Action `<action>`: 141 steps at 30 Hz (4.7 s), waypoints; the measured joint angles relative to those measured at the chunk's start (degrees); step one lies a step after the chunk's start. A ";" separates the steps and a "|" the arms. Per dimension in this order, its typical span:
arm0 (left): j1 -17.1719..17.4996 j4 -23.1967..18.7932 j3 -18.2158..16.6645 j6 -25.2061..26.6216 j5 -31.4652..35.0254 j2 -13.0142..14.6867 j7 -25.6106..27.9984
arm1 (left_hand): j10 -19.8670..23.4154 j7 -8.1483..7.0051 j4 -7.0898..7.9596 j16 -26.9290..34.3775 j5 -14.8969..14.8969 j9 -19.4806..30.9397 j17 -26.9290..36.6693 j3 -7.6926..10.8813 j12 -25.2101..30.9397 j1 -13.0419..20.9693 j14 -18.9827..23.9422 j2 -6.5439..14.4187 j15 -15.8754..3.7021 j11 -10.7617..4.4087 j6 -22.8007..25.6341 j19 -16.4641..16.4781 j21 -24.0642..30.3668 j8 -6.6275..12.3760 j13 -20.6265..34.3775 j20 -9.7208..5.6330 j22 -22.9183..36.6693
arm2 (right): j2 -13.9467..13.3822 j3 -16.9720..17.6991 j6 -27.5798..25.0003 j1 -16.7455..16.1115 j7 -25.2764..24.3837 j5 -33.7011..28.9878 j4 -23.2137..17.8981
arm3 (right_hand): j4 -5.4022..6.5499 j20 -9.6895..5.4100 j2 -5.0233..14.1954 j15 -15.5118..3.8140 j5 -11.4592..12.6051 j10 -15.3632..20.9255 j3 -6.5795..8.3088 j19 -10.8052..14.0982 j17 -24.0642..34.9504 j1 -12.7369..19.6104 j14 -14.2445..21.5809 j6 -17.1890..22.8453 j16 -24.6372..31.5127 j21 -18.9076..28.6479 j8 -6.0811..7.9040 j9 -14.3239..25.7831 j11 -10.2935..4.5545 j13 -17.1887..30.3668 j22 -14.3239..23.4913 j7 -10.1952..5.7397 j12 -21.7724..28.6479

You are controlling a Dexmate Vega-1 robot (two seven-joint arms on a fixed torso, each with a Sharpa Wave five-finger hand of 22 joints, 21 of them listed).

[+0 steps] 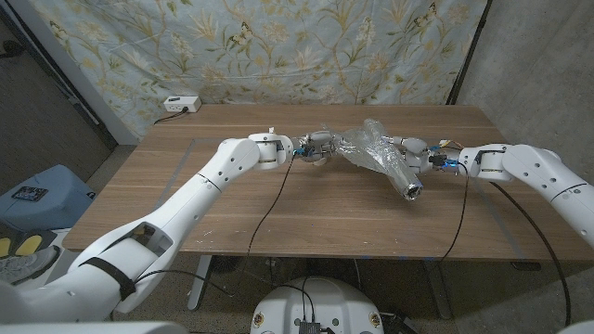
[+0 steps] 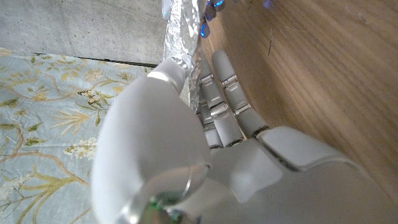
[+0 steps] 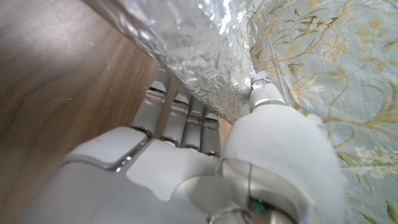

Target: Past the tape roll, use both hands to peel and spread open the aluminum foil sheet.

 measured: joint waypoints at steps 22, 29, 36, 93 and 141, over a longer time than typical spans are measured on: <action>-1.24 0.87 -0.55 1.67 -0.23 1.99 -3.71 | 0.32 -0.12 -0.07 0.00 -0.01 0.37 1.09 0.55 -0.45 -0.38 0.00 -0.39 0.00 -0.11 0.48 -0.33 0.40 0.00 -0.02 -0.29 -0.27 | 2.10 0.50 2.00 -0.85 1.23 2.51 2.26 | -0.06 0.33 -1.24 2.21 0.15 -3.62 -0.40 0.08 -3.13 -1.25 -1.10 -1.83 -2.76 -0.35 -2.11 -3.11 1.76 -4.47 0.14 1.42 -6.42; -1.57 0.92 -0.66 2.22 -0.46 2.45 -4.71 | 0.32 -0.13 -0.16 -0.01 -0.01 0.37 1.20 0.64 -0.46 -0.38 0.00 -0.39 0.00 -0.11 0.49 -0.33 0.85 0.00 -0.02 -0.28 -0.27 | 2.66 0.66 2.32 -1.33 1.72 3.45 2.91 | -0.06 0.33 -1.46 2.26 0.15 -4.03 -0.40 0.08 -3.58 -1.47 -1.05 -1.92 -2.76 -0.35 -2.23 -3.77 2.17 -5.48 0.14 1.94 -7.56; -1.58 0.95 -1.05 2.79 -1.20 2.56 -4.87 | 0.42 -0.21 -0.08 -0.01 -0.05 0.37 1.53 1.02 -0.50 -0.46 0.00 -0.46 0.00 -0.01 0.59 -0.33 0.85 0.00 -0.02 -0.28 -0.21 | 2.81 0.97 1.33 -1.72 1.56 4.68 3.03 | -0.06 0.74 -1.46 2.26 0.15 -3.86 -0.40 0.50 -3.45 -1.47 -1.05 -2.57 -2.76 -0.35 -2.73 -4.30 2.33 -6.03 0.14 1.90 -8.21; 1.83 -1.52 -4.05 3.61 -7.67 2.78 0.09 | 1.34 -0.51 0.03 0.00 -0.06 0.91 1.85 2.07 -1.48 -1.05 0.19 -1.06 -0.19 -0.50 1.73 -0.67 2.49 0.00 0.52 -1.01 -0.26 | 4.68 2.02 -9.54 0.04 0.96 12.90 8.89 | 2.63 -0.50 -5.37 3.57 0.64 -3.61 -4.67 2.96 -6.49 -10.44 -0.93 -5.13 -4.26 -0.35 -2.98 -9.07 3.82 -11.49 -0.01 1.39 -15.42; 4.10 -4.78 -4.95 2.64 -12.18 5.56 3.50 | 1.76 -0.52 -0.08 -0.15 -0.06 0.89 1.73 2.77 -2.50 -1.58 0.19 -1.58 -0.19 -0.52 2.34 -0.85 3.55 0.00 0.71 -1.19 -0.25 | 2.93 3.21 -11.26 -0.69 -0.41 14.09 8.39 | 2.87 -0.41 -4.75 4.10 1.91 -3.17 -4.90 4.30 -7.27 -11.74 -0.85 -7.08 -4.67 -0.35 -3.32 -11.31 4.63 -13.55 0.00 1.10 -18.59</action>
